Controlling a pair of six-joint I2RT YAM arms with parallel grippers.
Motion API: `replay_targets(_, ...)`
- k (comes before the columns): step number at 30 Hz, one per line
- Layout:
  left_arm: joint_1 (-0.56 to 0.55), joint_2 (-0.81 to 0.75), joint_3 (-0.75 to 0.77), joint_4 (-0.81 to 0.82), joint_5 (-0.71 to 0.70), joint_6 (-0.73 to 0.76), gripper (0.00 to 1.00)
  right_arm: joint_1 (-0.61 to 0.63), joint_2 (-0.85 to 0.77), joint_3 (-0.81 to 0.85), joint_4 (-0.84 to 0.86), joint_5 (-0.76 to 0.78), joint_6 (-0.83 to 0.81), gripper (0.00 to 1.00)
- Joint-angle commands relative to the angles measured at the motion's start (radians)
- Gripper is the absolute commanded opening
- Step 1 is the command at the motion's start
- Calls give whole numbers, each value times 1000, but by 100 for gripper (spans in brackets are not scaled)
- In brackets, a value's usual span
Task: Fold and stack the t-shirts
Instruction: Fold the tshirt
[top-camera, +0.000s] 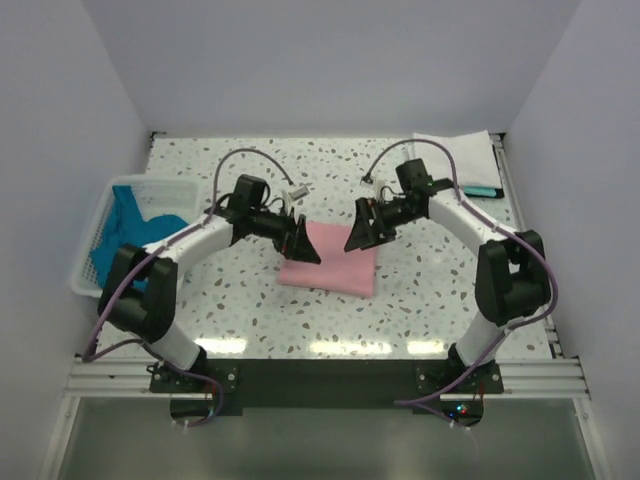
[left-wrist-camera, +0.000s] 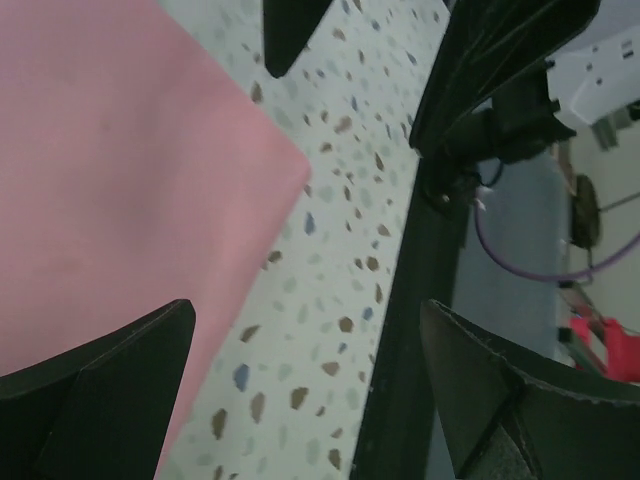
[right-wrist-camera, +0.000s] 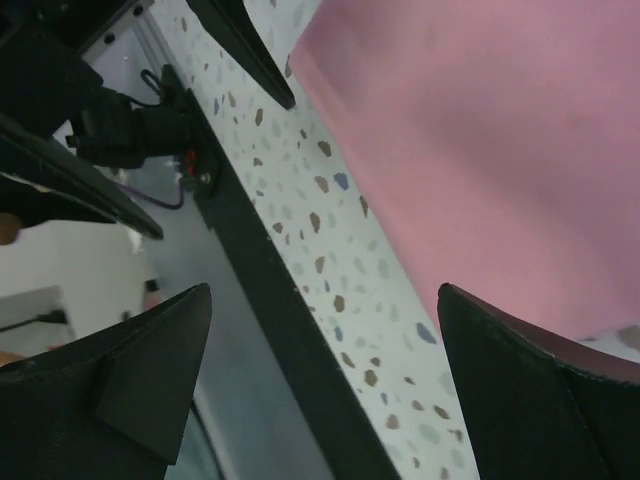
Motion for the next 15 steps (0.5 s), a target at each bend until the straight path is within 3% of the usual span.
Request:
replay_targets(1,-45,51,-85,97,167,-133,100,58,-29,-197,446,-129,501,99)
replay_targets(4,-44,120,-85,122,181,-130,100,140,16,-254,576,-111,658,99)
replay_targets(8,-39,235,-27,13,182,-37,100,174,78,-328,737,-82,802,99)
replay_targets(15,36,410,-35,-7,165,16,100,113,260,-359,614,-65,652,99)
